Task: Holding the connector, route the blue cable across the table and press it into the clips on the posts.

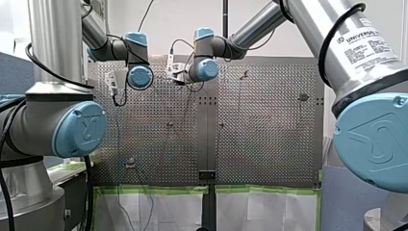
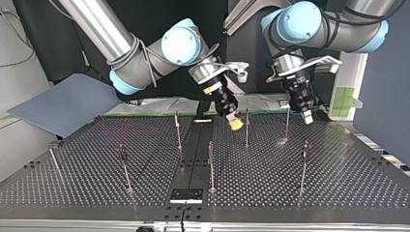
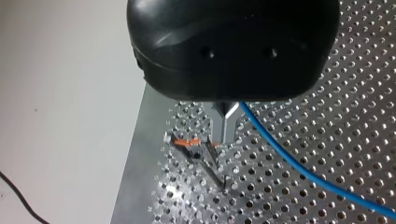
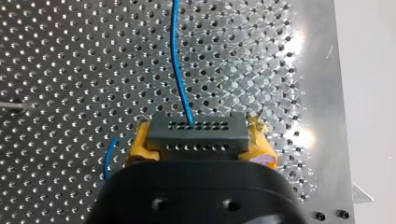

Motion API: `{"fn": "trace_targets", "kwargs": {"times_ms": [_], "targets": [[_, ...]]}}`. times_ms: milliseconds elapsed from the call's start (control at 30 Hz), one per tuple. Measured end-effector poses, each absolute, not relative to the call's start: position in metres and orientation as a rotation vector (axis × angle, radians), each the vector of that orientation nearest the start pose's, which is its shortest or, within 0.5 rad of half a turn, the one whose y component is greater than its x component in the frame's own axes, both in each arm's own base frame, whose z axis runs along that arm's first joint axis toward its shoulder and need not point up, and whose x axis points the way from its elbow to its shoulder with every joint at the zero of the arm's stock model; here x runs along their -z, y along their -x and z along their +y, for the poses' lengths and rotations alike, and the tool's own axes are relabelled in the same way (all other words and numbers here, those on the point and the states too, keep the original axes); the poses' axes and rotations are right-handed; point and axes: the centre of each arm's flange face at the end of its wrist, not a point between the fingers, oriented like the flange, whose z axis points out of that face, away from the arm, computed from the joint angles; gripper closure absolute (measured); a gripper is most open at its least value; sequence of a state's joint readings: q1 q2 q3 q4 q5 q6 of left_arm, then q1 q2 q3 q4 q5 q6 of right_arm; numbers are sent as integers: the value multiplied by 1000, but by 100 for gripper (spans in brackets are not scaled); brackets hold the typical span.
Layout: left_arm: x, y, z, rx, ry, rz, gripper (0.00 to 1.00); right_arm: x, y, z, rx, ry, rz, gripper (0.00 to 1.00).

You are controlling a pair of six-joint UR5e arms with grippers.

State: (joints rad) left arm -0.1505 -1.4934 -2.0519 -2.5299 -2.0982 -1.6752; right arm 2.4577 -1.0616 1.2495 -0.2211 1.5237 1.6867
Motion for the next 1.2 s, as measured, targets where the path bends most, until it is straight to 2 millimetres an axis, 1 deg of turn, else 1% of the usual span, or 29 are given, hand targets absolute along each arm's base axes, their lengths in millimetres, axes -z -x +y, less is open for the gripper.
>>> {"fn": "trace_targets", "kwargs": {"times_ms": [200, 433, 567, 700, 867, 967, 1067, 1200], "targets": [[-358, -422, -139, -153, 426, 1318, 100, -357, -634, -343, 2423, 2342, 929, 100], [-369, -432, -135, -132, 407, 1299, 100, -361, -643, -352, 2396, 2343, 898, 100], [-369, -437, -133, -119, 392, 1307, 100, -362, -652, -357, 2410, 2334, 864, 100], [-363, -440, -132, -119, 389, 1321, 100, -373, -658, -360, 2448, 2318, 825, 100], [-359, -445, -128, -124, 395, 1325, 100, -395, -663, -365, 2523, 2284, 783, 100], [-360, -450, -122, -124, 404, 1316, 100, -409, -666, -368, 2567, 2254, 767, 100], [-365, -455, -117, -116, 405, 1303, 100, -418, -669, -371, 2598, 2231, 756, 100], [-372, -461, -110, -111, 408, 1286, 100, -418, -673, -374, 2607, 2223, 753, 100]]}}
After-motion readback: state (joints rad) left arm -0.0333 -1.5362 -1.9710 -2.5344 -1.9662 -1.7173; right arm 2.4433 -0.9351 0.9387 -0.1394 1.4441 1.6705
